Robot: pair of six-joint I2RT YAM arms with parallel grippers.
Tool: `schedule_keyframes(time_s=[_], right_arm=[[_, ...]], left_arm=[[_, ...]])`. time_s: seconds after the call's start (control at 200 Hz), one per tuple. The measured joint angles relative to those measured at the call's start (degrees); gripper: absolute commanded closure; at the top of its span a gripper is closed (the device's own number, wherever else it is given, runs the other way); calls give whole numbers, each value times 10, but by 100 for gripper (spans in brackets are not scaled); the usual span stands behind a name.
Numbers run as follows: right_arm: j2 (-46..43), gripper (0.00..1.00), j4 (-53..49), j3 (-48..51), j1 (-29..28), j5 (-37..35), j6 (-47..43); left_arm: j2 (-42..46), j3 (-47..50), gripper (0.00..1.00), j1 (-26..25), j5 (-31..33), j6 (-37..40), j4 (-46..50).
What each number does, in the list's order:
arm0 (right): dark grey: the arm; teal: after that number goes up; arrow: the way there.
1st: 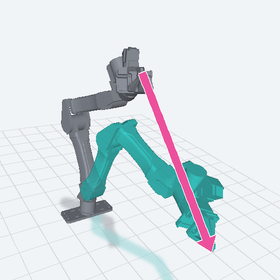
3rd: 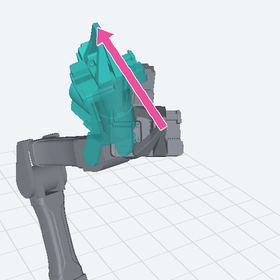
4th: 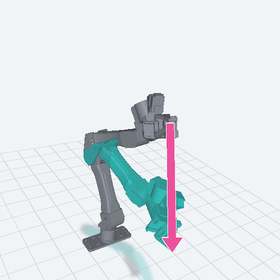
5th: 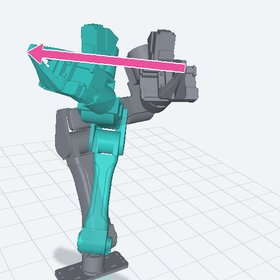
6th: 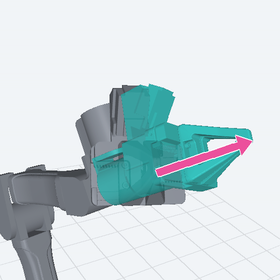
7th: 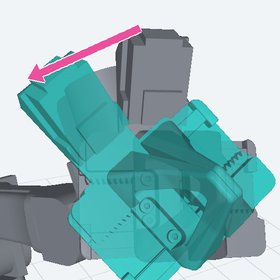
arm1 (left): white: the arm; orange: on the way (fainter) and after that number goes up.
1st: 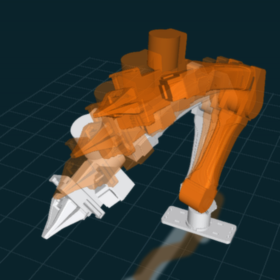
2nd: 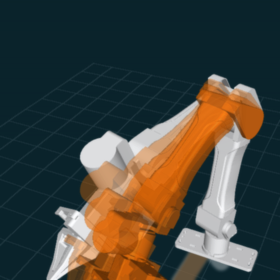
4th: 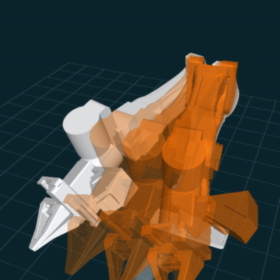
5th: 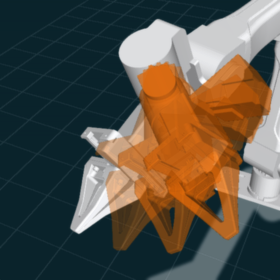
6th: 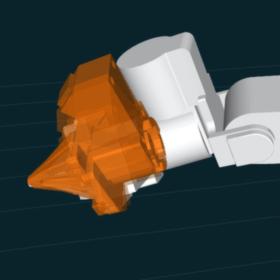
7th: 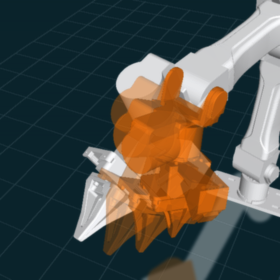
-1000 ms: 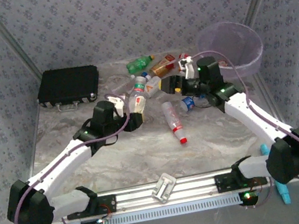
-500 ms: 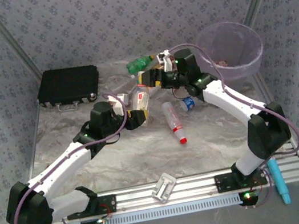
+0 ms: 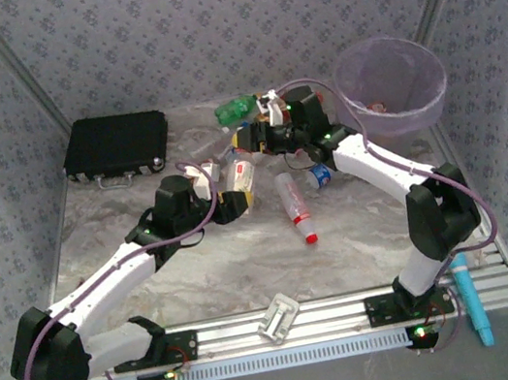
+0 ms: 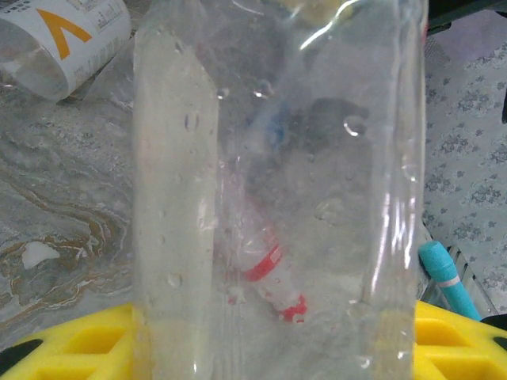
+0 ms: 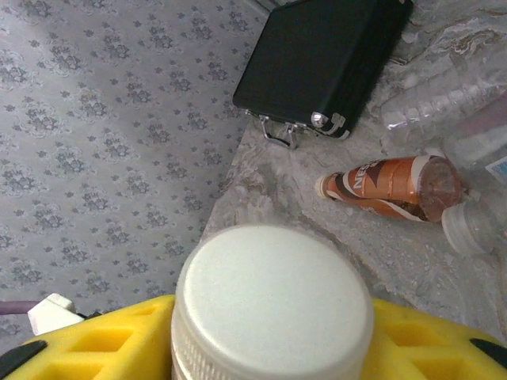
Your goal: Put the plastic bottles in the bin
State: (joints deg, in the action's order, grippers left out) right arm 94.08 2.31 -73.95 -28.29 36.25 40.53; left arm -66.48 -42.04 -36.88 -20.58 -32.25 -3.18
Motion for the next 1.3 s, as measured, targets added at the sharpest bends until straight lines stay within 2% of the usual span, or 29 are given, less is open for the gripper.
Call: schedule_keyframes(time_s=[0.055,0.11,0.265,0.365,0.57,0.855,1.049,1.299], right_arm=[[0,54,-6,-4,0,0,0],[0,55,-13,-8,0,0,-1],[0,58,-45,-31,0,2,-17],[0,58,-75,-54,6,-5,-46],[-7,60,-191,-158,59,-29,-132],[-73,63,-311,-324,228,-97,-201],[-113,63,-330,-351,319,-180,-229],[-88,64,-353,-351,353,-313,-282]], left_arm=[[0,0,52,0,0,0,0],[0,0,40,0,0,0,0],[6,0,17,0,-2,-1,-3],[19,2,9,0,0,0,0],[43,3,8,0,7,2,13],[64,19,8,0,22,2,25],[59,18,8,0,22,2,33],[51,18,9,0,22,0,40]])
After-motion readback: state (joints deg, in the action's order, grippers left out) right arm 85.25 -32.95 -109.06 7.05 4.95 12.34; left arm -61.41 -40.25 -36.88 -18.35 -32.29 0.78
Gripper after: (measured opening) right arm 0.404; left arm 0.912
